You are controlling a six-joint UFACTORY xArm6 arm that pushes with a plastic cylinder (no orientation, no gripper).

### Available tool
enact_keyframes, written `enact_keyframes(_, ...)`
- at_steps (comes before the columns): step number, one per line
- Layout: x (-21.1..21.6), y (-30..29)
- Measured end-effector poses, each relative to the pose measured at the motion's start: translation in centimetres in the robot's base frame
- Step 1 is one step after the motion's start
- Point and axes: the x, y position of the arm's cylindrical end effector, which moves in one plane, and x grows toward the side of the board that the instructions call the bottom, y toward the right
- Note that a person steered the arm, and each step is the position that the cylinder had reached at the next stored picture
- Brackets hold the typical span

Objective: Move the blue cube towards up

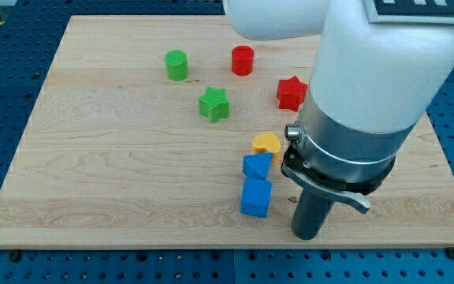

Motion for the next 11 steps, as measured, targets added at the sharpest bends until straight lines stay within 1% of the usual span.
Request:
enact_keyframes(2,-0.3,-1.3)
enact_keyframes(6,-6.0,-10.5)
enact_keyframes(9,-6.0,-15.7)
enact_keyframes(11,-6.7,-14.7)
